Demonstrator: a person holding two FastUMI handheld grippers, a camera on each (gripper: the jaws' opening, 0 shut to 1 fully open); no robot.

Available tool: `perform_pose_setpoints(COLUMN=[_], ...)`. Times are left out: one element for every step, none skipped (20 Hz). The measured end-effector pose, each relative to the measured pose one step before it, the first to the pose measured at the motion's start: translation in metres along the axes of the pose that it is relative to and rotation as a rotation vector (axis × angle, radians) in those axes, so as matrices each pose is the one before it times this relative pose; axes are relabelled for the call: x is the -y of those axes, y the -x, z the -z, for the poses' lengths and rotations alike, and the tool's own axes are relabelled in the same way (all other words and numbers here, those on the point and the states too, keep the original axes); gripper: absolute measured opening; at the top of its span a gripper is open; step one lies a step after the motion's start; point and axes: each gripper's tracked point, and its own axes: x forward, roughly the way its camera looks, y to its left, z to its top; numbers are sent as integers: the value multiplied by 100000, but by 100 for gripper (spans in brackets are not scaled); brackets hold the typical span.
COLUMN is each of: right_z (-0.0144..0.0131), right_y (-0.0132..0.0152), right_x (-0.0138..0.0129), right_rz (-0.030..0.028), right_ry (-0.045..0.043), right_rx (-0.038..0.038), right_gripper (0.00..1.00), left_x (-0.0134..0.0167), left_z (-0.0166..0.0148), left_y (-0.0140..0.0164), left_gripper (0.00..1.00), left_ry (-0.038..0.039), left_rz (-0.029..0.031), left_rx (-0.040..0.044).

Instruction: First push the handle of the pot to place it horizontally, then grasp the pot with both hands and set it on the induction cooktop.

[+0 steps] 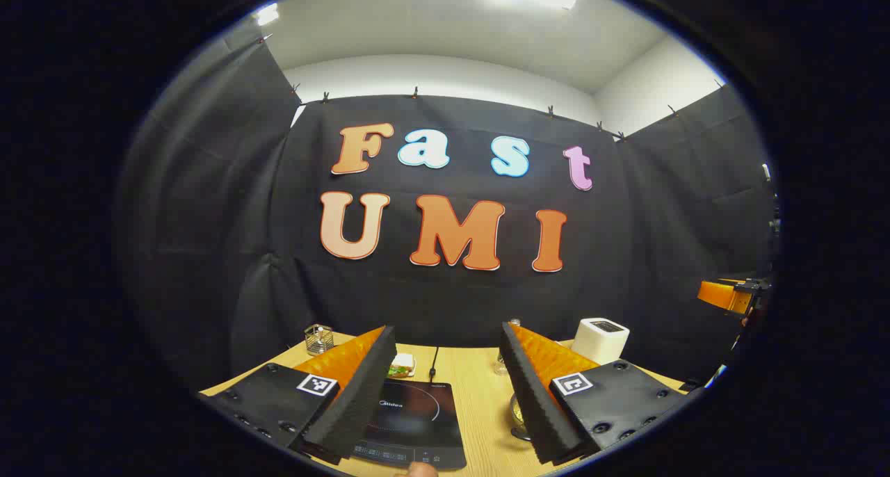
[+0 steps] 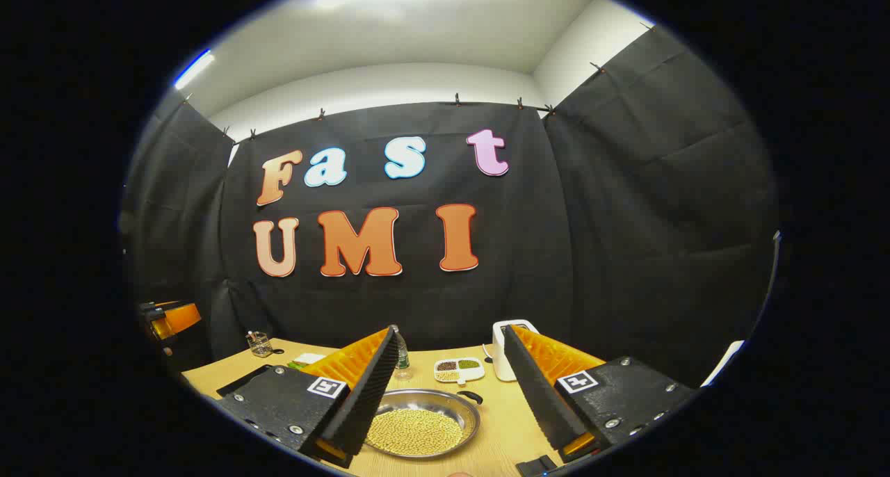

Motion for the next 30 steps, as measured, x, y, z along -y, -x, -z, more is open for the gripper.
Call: perform_pose_setpoints(right_z=[70, 29, 70, -29, 85, 16, 57, 45, 0, -2, 111, 85, 119, 65, 28, 37, 15, 90, 123, 109, 103, -49, 143, 180, 222, 339, 372, 300, 287, 350], right_y=[-18, 45, 54, -4, 54, 27, 50, 53, 63, 25, 69, 151, 125, 156, 216, 105, 88, 25, 140, 52, 103, 24, -38, 85, -103, -8, -74, -68, -72, -71], right_x=[28, -113, -178, -208, -188, -13, 27, 35, -32, 149, 86, 33, 44, 119, 227, 217, 221, 273, 272, 201, 188, 137, 113, 71, 112, 58, 29, -70, -77, -95], right_rz=[-224, -420, -625, -835, -689, -429, -476, -411, -145, -9, -17, -160, -280, -165, 168, 368, 424, 594, 515, 400, 215, 192, 308, 4, 211, 523, 218, -39, 10, -120], right_ry=[388, 73, -288, -372, -196, -163, -243, -286, -351, -257, -125, -31, -47, -110, -153, -200, -94, 7, 46, 5, -193, -226, -152, 103, 627, 904, 1005, 885, 574, 84], right_rx=[-251, -202, -227, -136, -106, -78, -72, -76, -59, -106, -153, -404, -395, -211, -65, -14, 13, -127, -208, -242, -49, -49, 24, 7, -321, -858, -626, -328, -376, -506], right_gripper=[95, 95, 95, 95, 95, 95, 95, 95, 95, 95, 95, 95, 95, 95, 95, 95, 95, 95, 95, 95, 95, 95, 95, 94, 84, 89, 75, 71, 65, 60], left_x=[-175, -247, -183, -186, -20, -63, -28, 9, 180, -148, -170, -197, -356, -549, -321, -101, 66, 186, 242, 167, 180, 45, 71, 117, 38, 194, 81, 41, 63, -70], left_z=[115, -21, 144, -43, -146, -80, -188, -89, 8, -35, -46, -213, -62, 67, -170, -92, -177, -147, 88, 23, -24, -100, -76, 5, 86, 80, 42, -6, 39, 161], left_y=[245, 168, 151, 210, 294, 243, 242, 158, 281, 362, 313, 240, 302, 173, 62, 24, 178, 41, 115, 93, 91, -92, 83, 40, 43, -130, -52, -92, -57, -29], left_gripper=[97, 97, 97, 97, 98, 97, 97, 97, 97, 97, 98, 97, 98, 97, 97, 97, 96, 97, 98, 97, 97, 97, 97, 97, 97, 97, 97, 97, 97, 97], left_ry=[261, -171, -644, -695, -613, -255, 244, 672, 566, -11, 42, -202, -573, -1118, -946, -566, -193, 37, 74, 43, 43, -3, -146, -140, 24, 216, 322, 277, 262, 277], left_rz=[-277, -447, -213, -393, -369, -244, -378, -116, 343, 16, 215, -338, -1084, -1599, -1277, -840, -196, 298, 588, 646, 476, 227, 75, 128, 333, 514, 541, 477, 380, 58], left_rx=[-310, -218, -351, -113, 111, 174, 73, -165, -94, -158, 228, 428, 19, -136, 43, 132, 191, 26, -5, -115, 24, 74, 108, 27, -122, -226, -219, -253, -177, -192])
